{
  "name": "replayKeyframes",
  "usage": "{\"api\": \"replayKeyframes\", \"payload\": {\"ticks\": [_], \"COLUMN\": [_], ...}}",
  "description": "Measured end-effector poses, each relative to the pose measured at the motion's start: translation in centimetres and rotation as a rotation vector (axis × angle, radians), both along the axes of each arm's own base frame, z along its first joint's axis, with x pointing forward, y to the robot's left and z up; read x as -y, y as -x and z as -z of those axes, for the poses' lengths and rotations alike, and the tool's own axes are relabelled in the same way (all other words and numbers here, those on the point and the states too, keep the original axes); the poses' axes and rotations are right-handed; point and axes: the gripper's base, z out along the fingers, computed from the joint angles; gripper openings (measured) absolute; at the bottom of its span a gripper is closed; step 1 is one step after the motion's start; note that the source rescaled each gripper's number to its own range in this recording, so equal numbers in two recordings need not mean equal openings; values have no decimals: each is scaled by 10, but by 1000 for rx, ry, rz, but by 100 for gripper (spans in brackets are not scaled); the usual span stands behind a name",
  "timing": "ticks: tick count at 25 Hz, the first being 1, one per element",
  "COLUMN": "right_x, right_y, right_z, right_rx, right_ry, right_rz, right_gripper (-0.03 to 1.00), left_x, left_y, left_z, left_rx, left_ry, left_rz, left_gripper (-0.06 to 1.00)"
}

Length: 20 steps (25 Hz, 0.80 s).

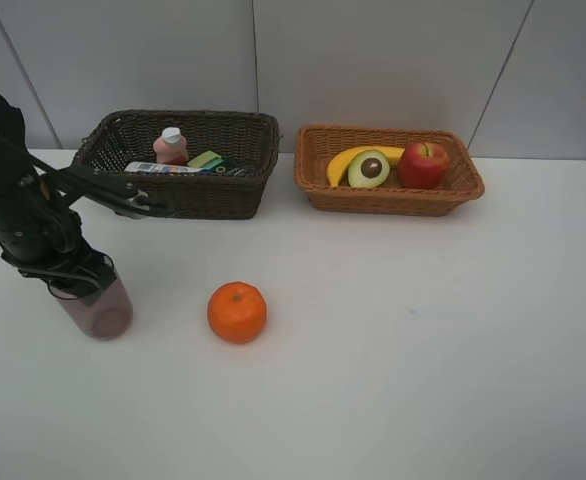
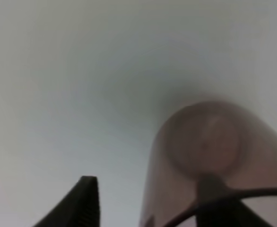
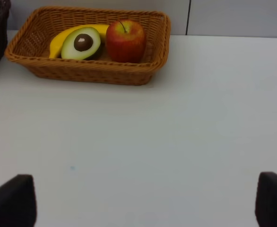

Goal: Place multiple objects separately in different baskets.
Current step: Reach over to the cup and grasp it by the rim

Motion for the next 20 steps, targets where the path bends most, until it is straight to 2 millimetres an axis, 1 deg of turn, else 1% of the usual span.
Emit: {"api": "replayKeyframes", "payload": {"ticks": [2, 4, 5, 6, 7, 20], "right_x": [0, 0, 0, 0, 0, 0], "right_y": [0, 0, 0, 0, 0, 0], "right_z": [0, 0, 0, 0, 0, 0], "right_rx": [0, 0, 0, 0, 0, 0], "right_ry": [0, 0, 0, 0, 0, 0], "right_rz": [0, 0, 0, 0, 0, 0], "right_gripper": [97, 97, 97, 97, 97, 97], "left_x": [0, 0, 0, 1, 1, 1], "left_y": [0, 0, 0, 0, 0, 1], "left_z": [0, 0, 0, 0, 0, 0], "left_rx": [-1, -1, -1, -3, -3, -5], "left_ry": [2, 4, 4, 10, 13, 17], "left_rz": [-3, -4, -5, -11, -15, -25], "left_gripper": [36, 16, 7, 2, 0, 0]}}
